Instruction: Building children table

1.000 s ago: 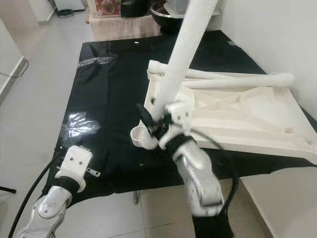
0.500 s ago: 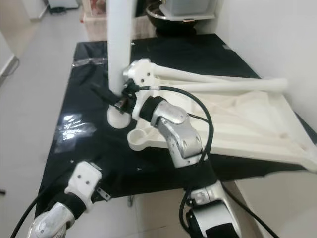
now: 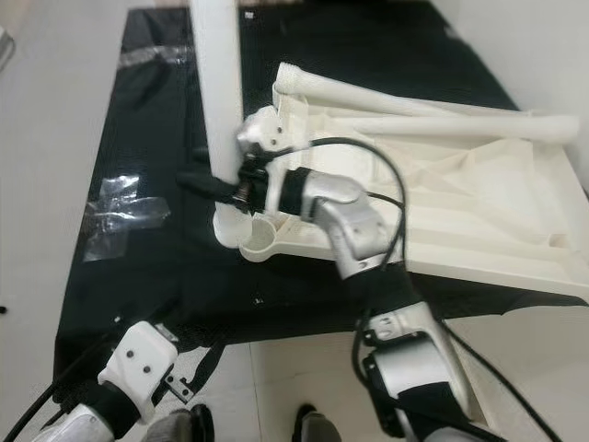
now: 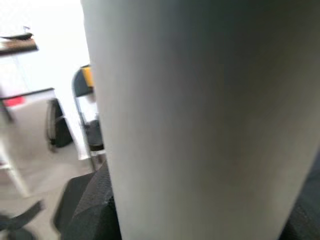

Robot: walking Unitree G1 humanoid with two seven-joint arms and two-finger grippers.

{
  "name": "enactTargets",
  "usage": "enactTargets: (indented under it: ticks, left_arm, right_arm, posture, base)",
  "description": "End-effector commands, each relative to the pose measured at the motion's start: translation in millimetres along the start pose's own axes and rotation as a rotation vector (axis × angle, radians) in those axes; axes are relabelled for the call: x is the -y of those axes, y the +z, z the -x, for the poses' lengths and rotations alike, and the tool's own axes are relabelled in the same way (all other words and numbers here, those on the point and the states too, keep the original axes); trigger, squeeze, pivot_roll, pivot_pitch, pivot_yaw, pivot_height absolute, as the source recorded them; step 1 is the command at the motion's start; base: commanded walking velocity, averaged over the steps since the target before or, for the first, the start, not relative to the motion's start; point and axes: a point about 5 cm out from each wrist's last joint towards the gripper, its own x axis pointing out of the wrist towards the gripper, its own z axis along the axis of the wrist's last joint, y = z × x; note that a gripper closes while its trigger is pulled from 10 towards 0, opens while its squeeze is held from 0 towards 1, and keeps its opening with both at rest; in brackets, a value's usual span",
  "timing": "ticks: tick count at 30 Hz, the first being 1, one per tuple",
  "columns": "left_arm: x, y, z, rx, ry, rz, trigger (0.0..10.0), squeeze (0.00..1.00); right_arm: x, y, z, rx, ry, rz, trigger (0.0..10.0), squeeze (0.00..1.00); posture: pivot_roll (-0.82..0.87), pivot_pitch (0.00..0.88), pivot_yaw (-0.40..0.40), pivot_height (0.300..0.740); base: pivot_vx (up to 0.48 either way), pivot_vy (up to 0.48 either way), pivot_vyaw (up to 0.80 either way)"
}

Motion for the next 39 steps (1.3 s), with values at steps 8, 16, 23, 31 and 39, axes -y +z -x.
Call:
enactTargets:
  ticks: [8, 16, 23, 31, 39]
  left_arm:
    - [5.0, 0, 12.0, -0.042, -0.030, -0.013, 10.0, 0.00]
    - [5.5, 1, 16.4, -0.052, -0.037, -0.021, 10.0, 0.00]
    - [5.1, 2, 19.0, -0.057, -0.043, -0.021, 10.0, 0.00]
    - [7.1, 5, 19.7, -0.057, -0.049, -0.017, 10.0, 0.00]
    - [9.6, 7, 16.8, -0.046, -0.045, -0.008, 10.0, 0.00]
  right_arm:
    - [9.1, 17, 17.3, 0.018, 0.107, 0.067, 10.0, 0.00]
    - [14.0, 19, 22.2, -0.019, 0.149, 0.110, 10.0, 0.00]
    - [16.0, 19, 15.6, -0.054, 0.169, 0.149, 10.0, 0.00]
    - [8.9, 15, 3.0, -0.067, 0.249, 0.164, 10.0, 0.00]
    - [-1.7, 10, -7.3, -0.106, 0.385, 0.142, 10.0, 0.00]
  posture:
    - [0.10, 0.362, -0.012, 0.740]
    - [0.12, 0.364, 0.003, 0.740]
    - [0.12, 0.371, 0.009, 0.740]
    - [0.12, 0.385, 0.002, 0.740]
    - [0.10, 0.392, -0.021, 0.740]
  base:
    - [0.000, 0.000, 0.00]
    - [0.000, 0.000, 0.00]
    - [0.000, 0.000, 0.00]
    - [0.000, 0.000, 0.00]
    - [0.000, 0.000, 0.00]
